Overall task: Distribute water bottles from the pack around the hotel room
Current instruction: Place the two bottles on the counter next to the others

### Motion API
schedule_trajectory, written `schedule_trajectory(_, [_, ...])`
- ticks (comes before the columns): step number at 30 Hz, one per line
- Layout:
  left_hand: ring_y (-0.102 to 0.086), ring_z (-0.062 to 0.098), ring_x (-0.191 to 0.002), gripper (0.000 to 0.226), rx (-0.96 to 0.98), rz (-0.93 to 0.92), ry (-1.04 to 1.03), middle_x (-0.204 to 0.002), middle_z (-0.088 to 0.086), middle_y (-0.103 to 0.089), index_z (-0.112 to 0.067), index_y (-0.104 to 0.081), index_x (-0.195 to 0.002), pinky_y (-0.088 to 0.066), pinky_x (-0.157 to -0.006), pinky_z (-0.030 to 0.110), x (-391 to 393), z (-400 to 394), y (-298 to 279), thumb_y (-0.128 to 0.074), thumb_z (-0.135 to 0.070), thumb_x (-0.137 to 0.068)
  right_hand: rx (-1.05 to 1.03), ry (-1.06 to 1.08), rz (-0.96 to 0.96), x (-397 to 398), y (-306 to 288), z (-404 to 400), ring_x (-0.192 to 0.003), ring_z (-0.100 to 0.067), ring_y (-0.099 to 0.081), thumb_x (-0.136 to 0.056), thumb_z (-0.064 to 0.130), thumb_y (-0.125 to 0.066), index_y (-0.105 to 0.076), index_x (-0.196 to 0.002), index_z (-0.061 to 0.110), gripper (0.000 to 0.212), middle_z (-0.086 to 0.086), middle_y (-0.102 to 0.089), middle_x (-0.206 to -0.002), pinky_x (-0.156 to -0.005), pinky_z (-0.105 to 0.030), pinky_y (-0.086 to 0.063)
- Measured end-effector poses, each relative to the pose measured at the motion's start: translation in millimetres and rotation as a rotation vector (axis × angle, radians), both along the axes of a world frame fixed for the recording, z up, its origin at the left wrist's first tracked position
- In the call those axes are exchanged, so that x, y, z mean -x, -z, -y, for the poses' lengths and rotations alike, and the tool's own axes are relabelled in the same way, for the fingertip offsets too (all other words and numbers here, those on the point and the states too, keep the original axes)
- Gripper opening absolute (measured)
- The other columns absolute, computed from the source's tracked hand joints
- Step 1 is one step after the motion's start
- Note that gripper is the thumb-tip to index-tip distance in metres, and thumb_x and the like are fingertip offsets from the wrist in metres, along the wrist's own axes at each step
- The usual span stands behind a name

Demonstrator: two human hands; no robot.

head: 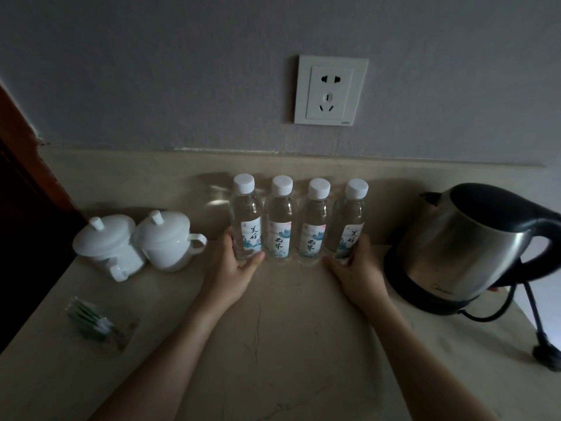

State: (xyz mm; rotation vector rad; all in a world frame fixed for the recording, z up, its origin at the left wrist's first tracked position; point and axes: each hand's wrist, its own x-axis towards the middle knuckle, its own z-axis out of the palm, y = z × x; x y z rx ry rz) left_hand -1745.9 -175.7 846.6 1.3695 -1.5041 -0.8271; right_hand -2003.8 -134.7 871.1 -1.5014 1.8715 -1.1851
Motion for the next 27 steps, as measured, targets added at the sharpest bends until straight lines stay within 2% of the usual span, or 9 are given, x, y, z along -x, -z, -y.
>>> schedule_trajectory(6, [-0.062, 0.019, -0.113, 0.089, 0.038, 0.079, -0.028, -0.124, 0.0, -0.06, -0.025, -0.039, -0.131, -0.053, -0.092, 0.048, 11.1, 4.1, -1.6, -0.081, -0.055, -0.058, -0.004, 0.036, -0.005, -0.4, -1.2, 0.5, -0.089, -0.004, -0.062, -0.074, 0.028, -0.083, -0.044, -0.109, 0.038, 0.053, 0.015, -0.063, -0.101, -0.074, -0.025, -0.049])
schedule_trajectory(10, [-0.059, 0.026, -0.115, 0.091, 0.1, 0.144, -0.071, -0.123, 0.007, -0.058, -0.013, -0.041, -0.131, -0.051, -0.093, 0.05, 14.7, 4.4, -4.0, -0.081, -0.051, -0.059, -0.026, 0.056, -0.005, -2.0, -2.8, -0.1, -0.084, 0.006, -0.059, -0.074, 0.029, -0.084, -0.044, -0.107, 0.038, 0.052, 0.022, -0.061, -0.092, -0.067, -0.018, -0.046])
schedule_trajectory(13, [-0.056, 0.028, -0.117, 0.089, 0.129, 0.187, -0.087, -0.125, 0.01, -0.056, -0.007, -0.042, -0.132, -0.049, -0.096, 0.045, 17.4, 3.3, -4.8, -0.089, -0.034, -0.063, -0.024, 0.061, -0.013, -2.3, -3.0, -0.7, -0.083, 0.008, -0.057, -0.074, 0.028, -0.084, -0.045, -0.108, 0.036, 0.052, 0.023, -0.059, -0.091, -0.066, -0.015, -0.044])
schedule_trajectory(16, [-0.053, 0.029, -0.117, 0.087, 0.142, 0.201, -0.114, -0.123, 0.013, -0.055, -0.003, -0.044, -0.131, -0.047, -0.097, 0.043, 19.5, 1.4, -8.3, -0.09, -0.029, -0.063, -0.015, 0.063, -0.023, -2.3, -3.3, -1.1, -0.082, 0.005, -0.057, -0.074, 0.026, -0.083, -0.044, -0.107, 0.035, 0.052, 0.023, -0.058, -0.091, -0.066, -0.019, -0.045])
schedule_trajectory(19, [-0.051, 0.03, -0.122, 0.095, 0.069, 0.207, -0.107, -0.129, 0.013, -0.052, -0.004, -0.038, -0.136, -0.046, -0.1, 0.046, 18.2, -1.3, -10.3, -0.087, -0.039, -0.063, -0.044, 0.037, -0.027, -2.5, -7.1, -1.9, -0.087, -0.006, -0.061, -0.074, 0.028, -0.083, -0.045, -0.111, 0.031, 0.054, 0.017, -0.06, -0.098, -0.074, -0.027, -0.049])
schedule_trajectory(22, [-0.041, 0.03, -0.137, 0.121, -0.035, 0.182, -0.093, -0.147, 0.015, -0.039, -0.016, -0.018, -0.148, -0.038, -0.111, 0.048, 19.5, -14.3, -16.4, -0.076, -0.072, -0.057, -0.092, 0.052, 0.021, -5.8, -18.1, -12.8, -0.096, -0.016, -0.062, -0.071, 0.03, -0.085, -0.047, -0.124, 0.016, 0.067, 0.003, -0.062, -0.11, -0.079, -0.033, -0.051])
schedule_trajectory(23, [-0.035, 0.031, -0.141, 0.125, -0.074, 0.172, -0.112, -0.153, 0.016, -0.033, -0.015, -0.012, -0.151, -0.033, -0.115, 0.047, 22.4, -25.9, -21.9, -0.077, -0.07, -0.059, -0.094, 0.089, 0.018, -8.0, -22.0, -19.5, -0.1, -0.021, -0.061, -0.071, 0.031, -0.085, -0.047, -0.127, 0.012, 0.07, -0.003, -0.06, -0.116, -0.082, -0.037, -0.053])
schedule_trajectory(25, [-0.037, 0.026, -0.14, 0.11, -0.082, 0.138, -0.162, -0.153, 0.013, -0.035, -0.007, -0.018, -0.151, -0.033, -0.115, 0.038, 27.2, -54.2, -37.2, -0.082, -0.046, -0.071, -0.05, 0.203, 0.038, -17.4, -33.5, -37.8, -0.101, -0.024, -0.06, -0.074, 0.038, -0.081, -0.047, -0.124, 0.012, 0.067, -0.009, -0.056, -0.121, -0.082, -0.041, -0.054])
schedule_trajectory(27, [-0.06, 0.014, -0.115, 0.074, 0.013, 0.016, -0.164, -0.134, 0.006, -0.058, -0.012, -0.043, -0.138, -0.049, -0.097, 0.028, 26.3, -83.7, -57.6, -0.081, -0.027, -0.076, 0.073, 0.194, 0.105, -34.2, -50.1, -57.3, -0.088, -0.015, -0.061, -0.076, 0.046, -0.075, -0.048, -0.113, 0.022, 0.051, -0.003, -0.059, -0.111, -0.073, -0.035, -0.055])
